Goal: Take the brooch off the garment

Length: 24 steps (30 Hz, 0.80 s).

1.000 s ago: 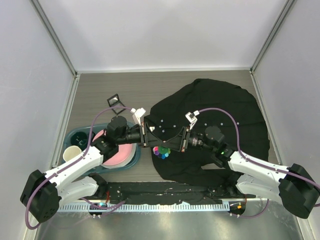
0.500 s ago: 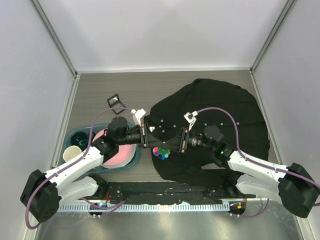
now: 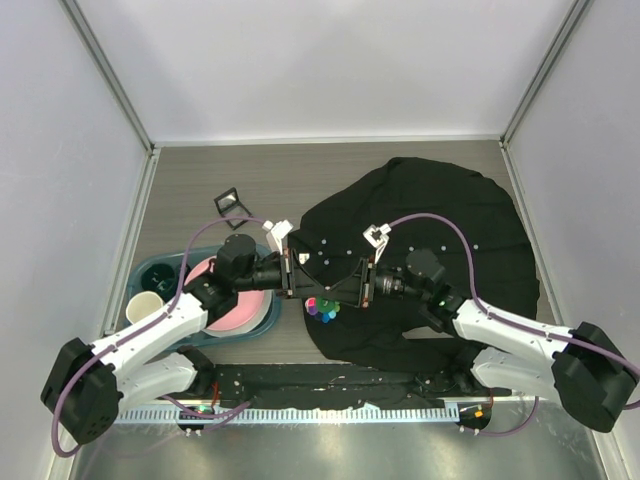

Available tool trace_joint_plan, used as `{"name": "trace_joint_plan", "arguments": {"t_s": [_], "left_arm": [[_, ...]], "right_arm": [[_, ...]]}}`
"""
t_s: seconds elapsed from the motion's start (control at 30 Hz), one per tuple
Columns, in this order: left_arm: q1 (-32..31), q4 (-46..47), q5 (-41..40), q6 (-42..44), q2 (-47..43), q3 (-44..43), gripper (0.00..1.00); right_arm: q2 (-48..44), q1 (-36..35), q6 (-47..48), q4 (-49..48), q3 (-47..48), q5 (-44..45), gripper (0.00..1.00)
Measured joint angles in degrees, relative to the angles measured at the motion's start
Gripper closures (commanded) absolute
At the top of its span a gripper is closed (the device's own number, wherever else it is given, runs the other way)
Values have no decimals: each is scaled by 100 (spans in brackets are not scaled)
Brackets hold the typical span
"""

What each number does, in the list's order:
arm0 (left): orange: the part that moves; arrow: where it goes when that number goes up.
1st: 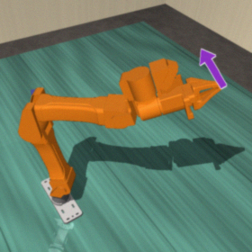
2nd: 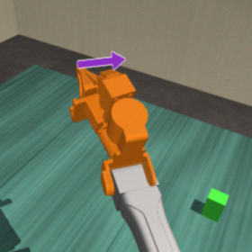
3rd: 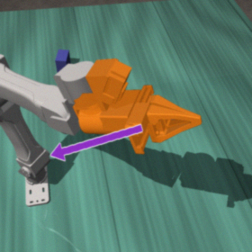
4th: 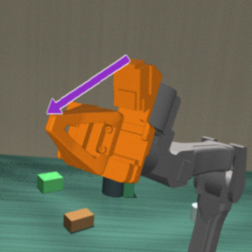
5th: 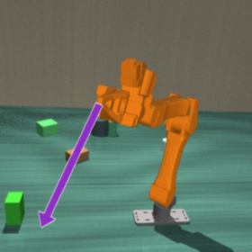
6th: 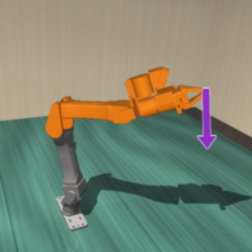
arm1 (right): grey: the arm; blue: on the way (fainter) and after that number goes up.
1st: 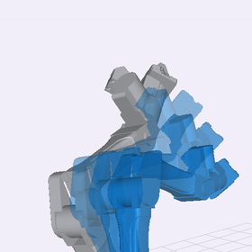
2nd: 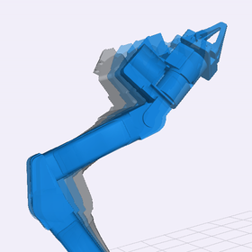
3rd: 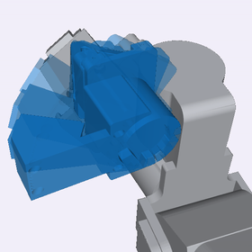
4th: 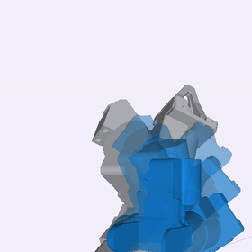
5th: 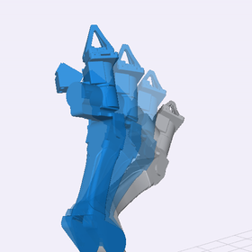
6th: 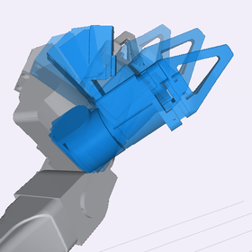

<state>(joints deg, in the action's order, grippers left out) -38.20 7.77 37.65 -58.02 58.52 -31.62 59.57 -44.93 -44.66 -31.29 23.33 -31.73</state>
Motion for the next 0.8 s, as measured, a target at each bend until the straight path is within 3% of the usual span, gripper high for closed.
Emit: {"name": "trace_joint_plan", "arguments": {"t_s": [0.4, 0.8], "left_arm": [[46, 153, 140, -151, 273, 90, 100], [229, 719, 251, -634, 455, 332, 100]], "right_arm": [[114, 13, 774, 573, 240, -90, 98], [9, -450, 579, 393, 87, 1073, 99]]}}
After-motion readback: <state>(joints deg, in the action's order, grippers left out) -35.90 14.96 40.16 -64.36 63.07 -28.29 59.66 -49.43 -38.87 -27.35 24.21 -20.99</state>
